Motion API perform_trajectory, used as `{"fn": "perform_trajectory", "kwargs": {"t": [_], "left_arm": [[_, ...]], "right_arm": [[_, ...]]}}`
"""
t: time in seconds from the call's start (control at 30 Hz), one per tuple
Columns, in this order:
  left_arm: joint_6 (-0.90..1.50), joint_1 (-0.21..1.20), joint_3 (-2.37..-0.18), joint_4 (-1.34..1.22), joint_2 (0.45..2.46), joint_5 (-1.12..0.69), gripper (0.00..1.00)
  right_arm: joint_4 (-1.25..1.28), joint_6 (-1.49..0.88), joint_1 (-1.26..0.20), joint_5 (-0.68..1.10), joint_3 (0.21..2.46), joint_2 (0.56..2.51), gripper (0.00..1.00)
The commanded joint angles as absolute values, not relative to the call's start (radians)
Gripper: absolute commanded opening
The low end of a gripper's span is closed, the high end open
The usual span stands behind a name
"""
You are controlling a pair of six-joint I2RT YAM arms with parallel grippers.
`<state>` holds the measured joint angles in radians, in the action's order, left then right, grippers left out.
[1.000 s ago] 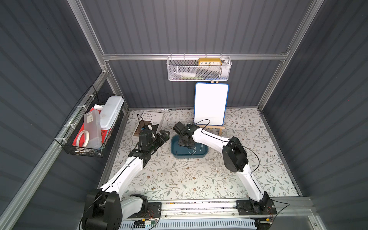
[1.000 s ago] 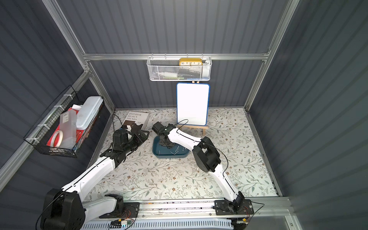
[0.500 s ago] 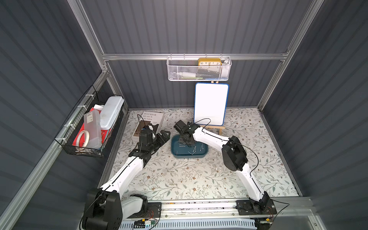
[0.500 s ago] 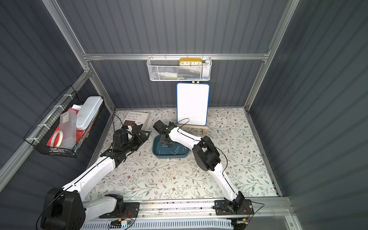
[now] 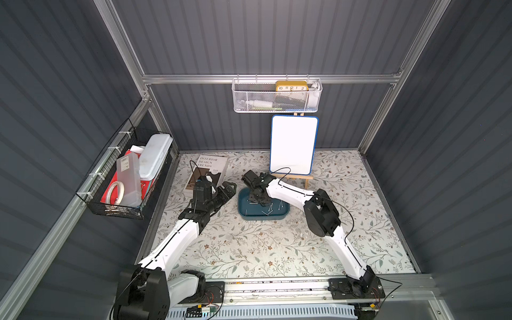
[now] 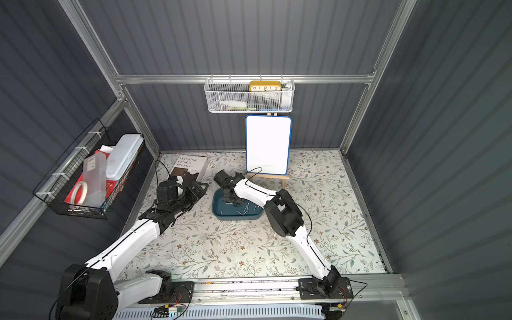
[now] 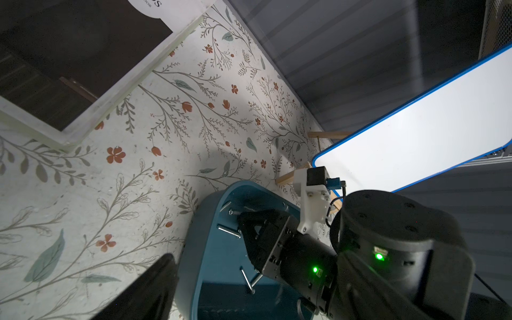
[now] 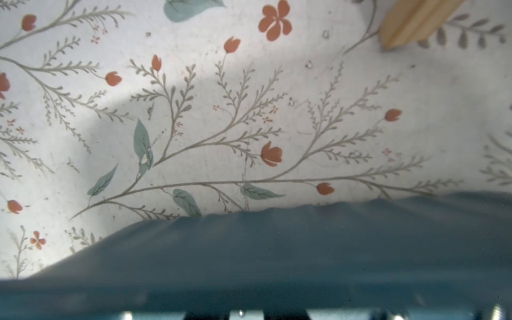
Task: Take out the screws from the storage box
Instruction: Pick up the screw from the storage box.
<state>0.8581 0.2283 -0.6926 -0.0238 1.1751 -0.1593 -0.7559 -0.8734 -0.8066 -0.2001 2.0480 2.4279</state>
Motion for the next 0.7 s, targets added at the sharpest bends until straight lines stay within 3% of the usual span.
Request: {"fn": "perform_trajectory", "kwargs": {"t": [0.0, 0.67], "left_arm": [[0.865, 0.222, -0.689, 0.002, 1.163, -0.148, 0.93], [0.853, 0.222, -0.711, 0.038, 1.183, -0.083, 0.94]], "right_arm": [[-0.792, -0.864, -0.804, -0.193, 2.062, 2.466, 0.21], [-0.9, -0.833, -0.785, -0.232, 2.079, 2.523, 0.13]]}}
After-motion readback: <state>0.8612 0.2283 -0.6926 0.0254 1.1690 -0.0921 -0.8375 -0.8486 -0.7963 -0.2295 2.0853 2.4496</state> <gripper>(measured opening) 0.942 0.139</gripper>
